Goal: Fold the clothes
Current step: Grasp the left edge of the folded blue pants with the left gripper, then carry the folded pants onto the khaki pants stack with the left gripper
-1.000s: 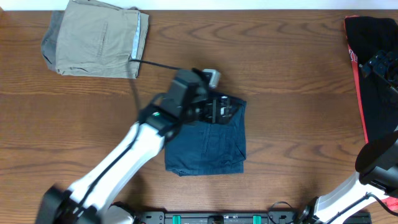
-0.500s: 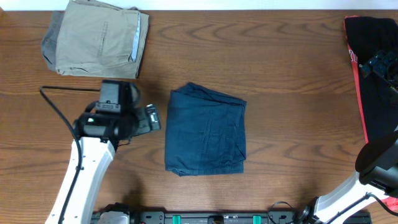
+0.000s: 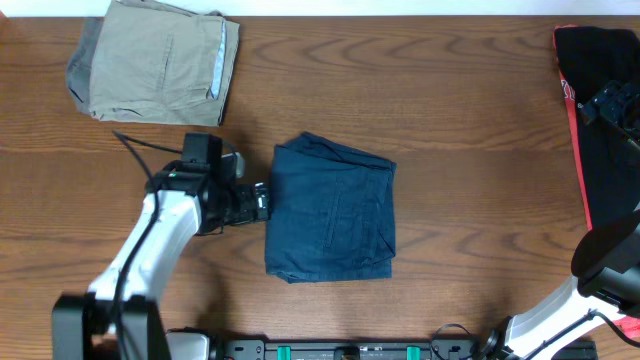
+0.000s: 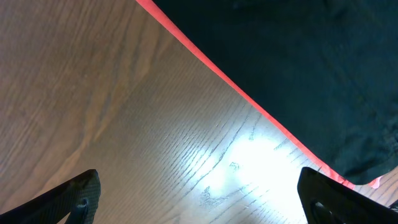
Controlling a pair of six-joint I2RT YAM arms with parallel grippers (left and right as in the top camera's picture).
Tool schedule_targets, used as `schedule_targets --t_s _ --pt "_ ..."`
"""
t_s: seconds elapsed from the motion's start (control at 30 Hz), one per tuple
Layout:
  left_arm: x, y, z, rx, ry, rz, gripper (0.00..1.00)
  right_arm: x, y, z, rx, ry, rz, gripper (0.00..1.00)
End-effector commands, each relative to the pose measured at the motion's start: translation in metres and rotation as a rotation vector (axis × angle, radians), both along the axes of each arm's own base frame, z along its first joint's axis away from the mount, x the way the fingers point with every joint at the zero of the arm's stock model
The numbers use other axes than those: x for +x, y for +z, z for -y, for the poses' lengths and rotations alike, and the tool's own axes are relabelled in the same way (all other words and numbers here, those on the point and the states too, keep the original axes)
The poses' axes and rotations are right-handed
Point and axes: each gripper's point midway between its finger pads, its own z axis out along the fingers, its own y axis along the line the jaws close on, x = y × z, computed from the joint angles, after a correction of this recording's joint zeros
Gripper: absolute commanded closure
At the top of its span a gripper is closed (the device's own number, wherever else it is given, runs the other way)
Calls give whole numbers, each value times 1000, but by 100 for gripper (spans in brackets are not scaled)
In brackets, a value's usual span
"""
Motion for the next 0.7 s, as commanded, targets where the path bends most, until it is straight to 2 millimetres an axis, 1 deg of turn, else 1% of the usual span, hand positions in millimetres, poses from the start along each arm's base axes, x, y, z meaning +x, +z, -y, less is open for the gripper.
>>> schedule_targets --t_s 0.0,0.07,0.13,0.17,0.3,0.4,0.47,0.53,0.57,0.6,0.67 --pt "-6 -12 25 -149 -86 -46 2 0 -1 3 -5 -16 -2 1" --pt "-7 -22 27 -163 -85 -79 0 0 -1 3 -5 -16 -2 1" --pt "-10 -33 30 -180 -84 -118 2 0 -1 3 -5 -16 -2 1" --pt "-11 -38 32 -194 -85 -135 4 0 -1 3 -5 -16 -2 1" --pt "-13 -51 40 -250 -90 -178 20 0 -1 3 -5 -16 -2 1" --pt "-14 -55 44 -273 -91 -193 45 0 -1 3 -5 -16 -2 1" --pt "-14 -55 45 -272 -93 -193 64 0 -1 3 -5 -16 -2 1" --pt "-12 -55 45 -273 -95 -183 77 0 -1 3 -5 -16 -2 1" --pt "-10 -55 45 -272 -95 -177 87 0 -1 3 -5 -16 -2 1" --pt "-8 -55 44 -266 -96 -170 94 0 -1 3 -5 -16 -2 1" --pt "-1 -54 40 -230 -94 -155 94 0 -1 3 -5 -16 -2 1"
